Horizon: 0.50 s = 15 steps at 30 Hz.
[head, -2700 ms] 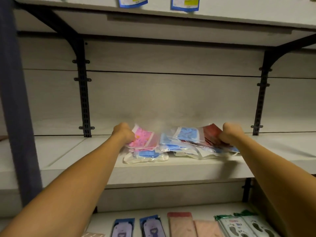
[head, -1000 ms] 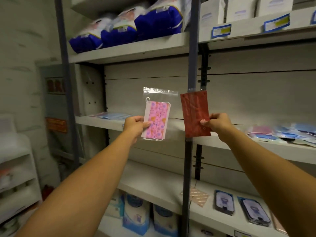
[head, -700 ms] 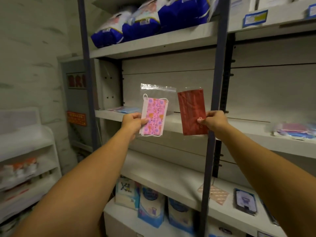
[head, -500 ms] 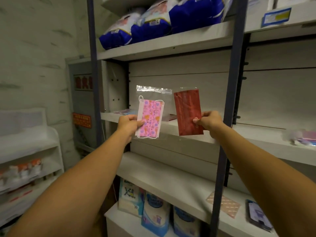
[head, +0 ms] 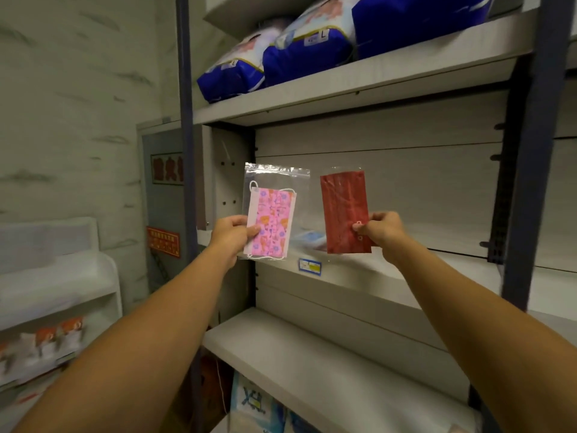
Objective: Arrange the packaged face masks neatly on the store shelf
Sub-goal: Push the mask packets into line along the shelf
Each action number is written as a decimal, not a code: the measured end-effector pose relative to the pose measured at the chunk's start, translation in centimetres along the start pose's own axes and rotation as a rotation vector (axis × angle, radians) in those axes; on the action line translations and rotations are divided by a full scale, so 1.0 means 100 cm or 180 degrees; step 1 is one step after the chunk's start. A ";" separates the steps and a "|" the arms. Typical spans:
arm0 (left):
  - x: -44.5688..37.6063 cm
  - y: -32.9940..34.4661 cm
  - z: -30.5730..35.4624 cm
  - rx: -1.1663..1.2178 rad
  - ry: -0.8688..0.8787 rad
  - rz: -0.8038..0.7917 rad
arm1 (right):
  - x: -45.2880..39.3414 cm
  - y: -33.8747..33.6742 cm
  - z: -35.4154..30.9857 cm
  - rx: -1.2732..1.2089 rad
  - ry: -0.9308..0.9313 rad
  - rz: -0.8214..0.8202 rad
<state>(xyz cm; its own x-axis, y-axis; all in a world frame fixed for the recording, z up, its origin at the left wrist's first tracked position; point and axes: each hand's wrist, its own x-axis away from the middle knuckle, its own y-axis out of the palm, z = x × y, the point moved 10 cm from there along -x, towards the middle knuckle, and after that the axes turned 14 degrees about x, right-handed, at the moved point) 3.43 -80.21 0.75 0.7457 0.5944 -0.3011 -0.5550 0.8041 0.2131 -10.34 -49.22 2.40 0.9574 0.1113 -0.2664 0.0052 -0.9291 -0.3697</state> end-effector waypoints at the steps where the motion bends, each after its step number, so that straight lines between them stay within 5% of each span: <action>1: -0.010 -0.003 -0.003 0.0009 -0.0006 0.0035 | -0.008 0.006 -0.001 0.0000 0.0011 -0.0016; 15: -0.122 -0.070 -0.035 0.0006 -0.0124 -0.0014 | -0.072 0.117 -0.025 0.0038 0.0043 -0.0019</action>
<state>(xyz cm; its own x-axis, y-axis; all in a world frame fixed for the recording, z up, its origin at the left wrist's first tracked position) -3.05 -93.13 -0.37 0.7618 0.5908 -0.2657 -0.5510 0.8067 0.2137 -16.45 -61.81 2.21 0.9612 0.1120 -0.2521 0.0076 -0.9242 -0.3819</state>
